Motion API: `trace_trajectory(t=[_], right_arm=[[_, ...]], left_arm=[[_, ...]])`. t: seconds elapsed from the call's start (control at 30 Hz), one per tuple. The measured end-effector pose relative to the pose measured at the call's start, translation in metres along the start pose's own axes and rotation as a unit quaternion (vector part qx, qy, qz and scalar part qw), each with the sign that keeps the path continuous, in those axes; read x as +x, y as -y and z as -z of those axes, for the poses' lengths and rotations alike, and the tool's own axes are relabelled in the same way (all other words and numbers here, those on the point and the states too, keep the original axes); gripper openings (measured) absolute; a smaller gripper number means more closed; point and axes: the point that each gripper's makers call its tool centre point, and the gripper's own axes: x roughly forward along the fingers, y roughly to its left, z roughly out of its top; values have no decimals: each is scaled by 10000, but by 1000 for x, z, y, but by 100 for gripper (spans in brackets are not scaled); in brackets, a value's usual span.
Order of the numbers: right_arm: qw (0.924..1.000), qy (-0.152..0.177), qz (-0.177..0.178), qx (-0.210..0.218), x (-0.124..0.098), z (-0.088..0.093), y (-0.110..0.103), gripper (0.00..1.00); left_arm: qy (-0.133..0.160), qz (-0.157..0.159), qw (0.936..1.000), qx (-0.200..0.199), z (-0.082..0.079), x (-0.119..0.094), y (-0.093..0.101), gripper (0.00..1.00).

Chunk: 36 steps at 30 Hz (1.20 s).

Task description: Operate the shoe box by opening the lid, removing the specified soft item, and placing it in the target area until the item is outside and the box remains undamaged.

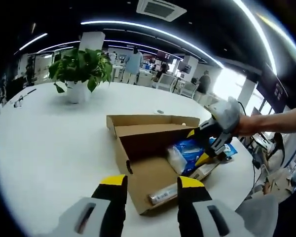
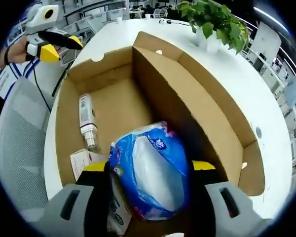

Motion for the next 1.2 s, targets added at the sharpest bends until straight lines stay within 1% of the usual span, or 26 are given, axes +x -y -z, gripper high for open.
trace_trajectory(t=[0.17,0.27,0.37,0.47,0.6,0.7,0.77,0.83,0.97,1.03,1.17,1.2], right_arm=[[9997,-150,-71,-161,7,1,1,61],[9993,-219,-243,-181,8,1,-2,61],[9984,-213,-437,-299,6,-2,-6,60],[9964,-334,-594,-509,7,-2,-10,59],[9934,-549,-658,-763,14,-1,-11,60],[9911,-688,-644,-936,18,1,-10,60],[9890,-809,-606,-1083,26,4,-6,61],[9862,-960,-542,-1239,31,9,-6,61],[9839,-1097,-407,-1350,37,14,-8,61],[9841,-1108,-463,-1312,34,14,-9,60],[9859,-990,-470,-1265,27,14,-13,59],[9865,-959,-474,-1242,26,13,-14,57]], left_arm=[[11,-19,10000,-41,0,-2,-2,36],[4,-7,10000,-78,1,-3,-2,37],[-15,-1,10000,-98,3,-4,-3,38],[-14,5,9999,-156,4,-4,-3,39],[-14,17,9998,-195,5,-4,-4,40],[-21,18,9998,-201,6,-4,-5,41],[-11,21,9998,-220,5,-4,-6,42],[1,9,9997,-228,4,-6,-8,42],[31,-15,9996,-269,4,-8,-11,42],[31,-32,9996,-293,4,-10,-13,41],[42,-41,9994,-351,6,-13,-12,41],[44,-40,9993,-359,6,-13,-12,41]])
